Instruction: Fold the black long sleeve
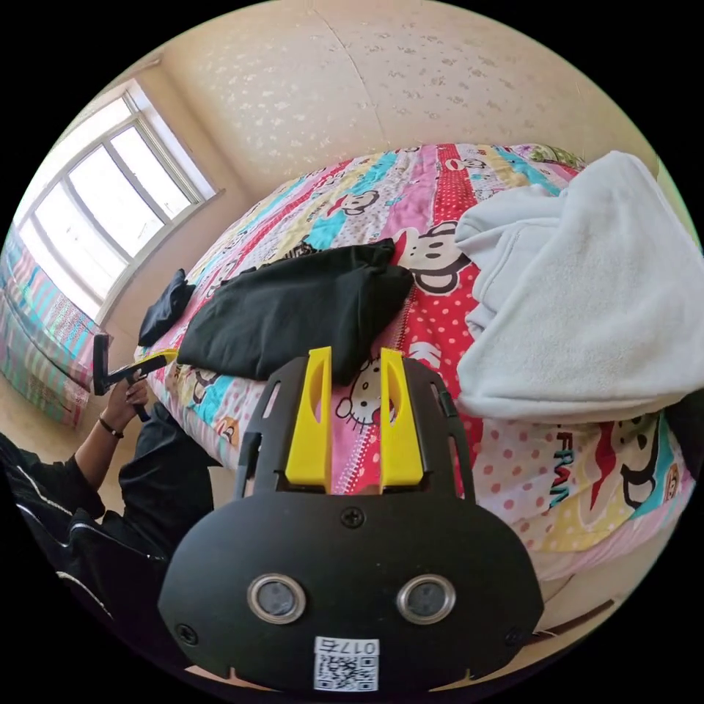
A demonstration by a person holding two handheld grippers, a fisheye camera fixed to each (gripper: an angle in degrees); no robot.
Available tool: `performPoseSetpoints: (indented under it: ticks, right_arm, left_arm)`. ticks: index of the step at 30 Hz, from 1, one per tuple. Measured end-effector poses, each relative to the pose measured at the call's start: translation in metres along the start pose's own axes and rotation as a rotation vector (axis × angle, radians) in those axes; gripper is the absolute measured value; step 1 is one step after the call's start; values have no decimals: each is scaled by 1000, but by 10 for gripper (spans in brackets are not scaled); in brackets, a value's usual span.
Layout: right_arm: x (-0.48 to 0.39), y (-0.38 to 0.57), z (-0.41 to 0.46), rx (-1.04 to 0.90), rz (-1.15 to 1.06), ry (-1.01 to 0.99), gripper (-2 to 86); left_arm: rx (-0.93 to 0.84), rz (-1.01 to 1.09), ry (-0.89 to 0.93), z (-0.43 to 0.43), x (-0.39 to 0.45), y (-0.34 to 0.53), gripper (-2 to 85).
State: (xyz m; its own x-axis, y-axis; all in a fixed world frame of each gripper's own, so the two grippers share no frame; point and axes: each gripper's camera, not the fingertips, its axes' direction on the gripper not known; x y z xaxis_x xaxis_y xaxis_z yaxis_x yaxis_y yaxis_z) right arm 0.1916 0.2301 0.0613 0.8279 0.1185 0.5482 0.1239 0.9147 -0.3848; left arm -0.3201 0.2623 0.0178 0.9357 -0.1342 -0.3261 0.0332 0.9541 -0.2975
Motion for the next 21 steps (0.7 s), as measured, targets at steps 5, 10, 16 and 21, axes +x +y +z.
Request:
performPoseSetpoints:
  ticks: [5,10,16,21]
  right_arm:
    - [-18,-3,-10,-23,-12,-56,33]
    - [-40,34,-14,-14,80,46,26]
    - [-59,40,-2,-38,84,75,35]
    - [-111,37,-39,130,10,90,57]
  left_arm:
    - [-8,-22,-8,8,7,-1,152]
    - [-5,-7,-24,16,13,7,140]
    - [-4,-24,1,21,15,9,136]
    - [11,-62,41,22,18,14,134]
